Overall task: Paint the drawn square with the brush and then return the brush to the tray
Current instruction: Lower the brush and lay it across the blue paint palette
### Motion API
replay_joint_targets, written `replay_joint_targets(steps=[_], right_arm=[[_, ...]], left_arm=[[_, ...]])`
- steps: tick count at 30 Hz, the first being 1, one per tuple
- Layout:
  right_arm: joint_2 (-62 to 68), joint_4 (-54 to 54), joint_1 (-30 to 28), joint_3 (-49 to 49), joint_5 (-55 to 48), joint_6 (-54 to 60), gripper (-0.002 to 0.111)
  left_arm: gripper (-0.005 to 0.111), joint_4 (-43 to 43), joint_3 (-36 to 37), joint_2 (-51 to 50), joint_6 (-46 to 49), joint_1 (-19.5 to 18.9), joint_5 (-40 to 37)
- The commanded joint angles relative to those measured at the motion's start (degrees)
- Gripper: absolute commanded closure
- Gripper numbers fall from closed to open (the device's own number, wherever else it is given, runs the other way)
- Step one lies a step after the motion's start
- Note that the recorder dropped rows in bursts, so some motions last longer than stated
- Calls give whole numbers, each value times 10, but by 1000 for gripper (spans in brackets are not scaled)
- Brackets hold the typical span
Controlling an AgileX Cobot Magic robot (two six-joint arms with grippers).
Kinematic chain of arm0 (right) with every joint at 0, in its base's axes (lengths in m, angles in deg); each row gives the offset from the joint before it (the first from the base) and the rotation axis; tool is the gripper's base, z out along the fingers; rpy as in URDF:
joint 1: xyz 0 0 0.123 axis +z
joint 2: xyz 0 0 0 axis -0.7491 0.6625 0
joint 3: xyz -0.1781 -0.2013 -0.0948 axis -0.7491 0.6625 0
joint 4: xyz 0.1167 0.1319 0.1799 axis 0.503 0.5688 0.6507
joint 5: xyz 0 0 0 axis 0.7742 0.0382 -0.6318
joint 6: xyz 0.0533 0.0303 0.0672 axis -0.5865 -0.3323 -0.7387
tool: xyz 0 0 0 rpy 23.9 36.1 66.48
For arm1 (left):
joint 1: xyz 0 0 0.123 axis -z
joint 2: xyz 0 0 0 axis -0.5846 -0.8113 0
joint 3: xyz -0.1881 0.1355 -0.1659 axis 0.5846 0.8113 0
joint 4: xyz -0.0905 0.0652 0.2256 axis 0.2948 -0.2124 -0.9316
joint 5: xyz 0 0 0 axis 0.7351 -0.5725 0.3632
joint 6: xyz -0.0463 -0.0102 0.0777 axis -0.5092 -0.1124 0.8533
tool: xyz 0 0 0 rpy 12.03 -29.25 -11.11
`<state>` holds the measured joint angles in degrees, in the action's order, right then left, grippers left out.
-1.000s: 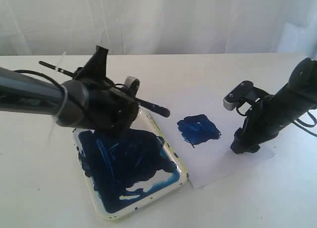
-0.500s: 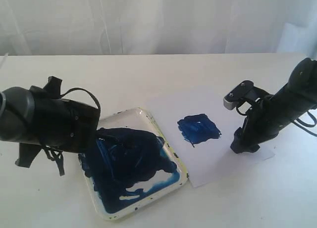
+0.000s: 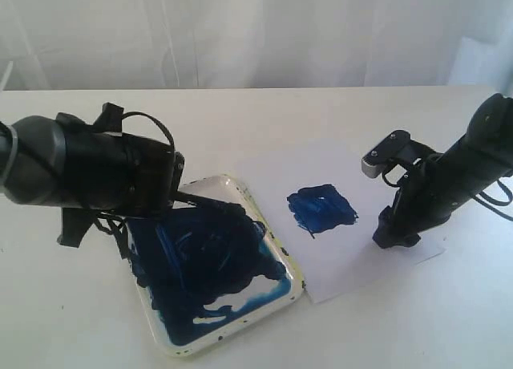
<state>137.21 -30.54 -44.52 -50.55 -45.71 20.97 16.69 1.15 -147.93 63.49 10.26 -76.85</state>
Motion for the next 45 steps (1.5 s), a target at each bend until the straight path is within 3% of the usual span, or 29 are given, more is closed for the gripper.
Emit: replay_joint_targets(steps=[1,5,9,18,25,35,43,45], right_arm=[[16,-17,0,3,0,-2,45],[16,-5,0,3,0,-2,45],[16,-5,0,3,0,-2,45],[16,-5,0,3,1,-2,45],[16,-5,0,3,6,-2,45],[16,-5,0,3,15,-2,45],[16,-5,0,3,14,-2,45],[16,-5,0,3,14,-2,45]], left_arm=[[107,13,-2,-27,46,-3,-14],[107,7,-2,-70,99,-4,-94],[107,-27,-2,-92,99,-17,-113],[107,-70,-2,-95,58,-59,-112],[107,-61,-1,-95,38,-59,-49],[107,-62,-1,-101,38,-54,-29],[75,-54,-1,-101,37,-53,5],[72,-47,-1,-101,37,-53,12]])
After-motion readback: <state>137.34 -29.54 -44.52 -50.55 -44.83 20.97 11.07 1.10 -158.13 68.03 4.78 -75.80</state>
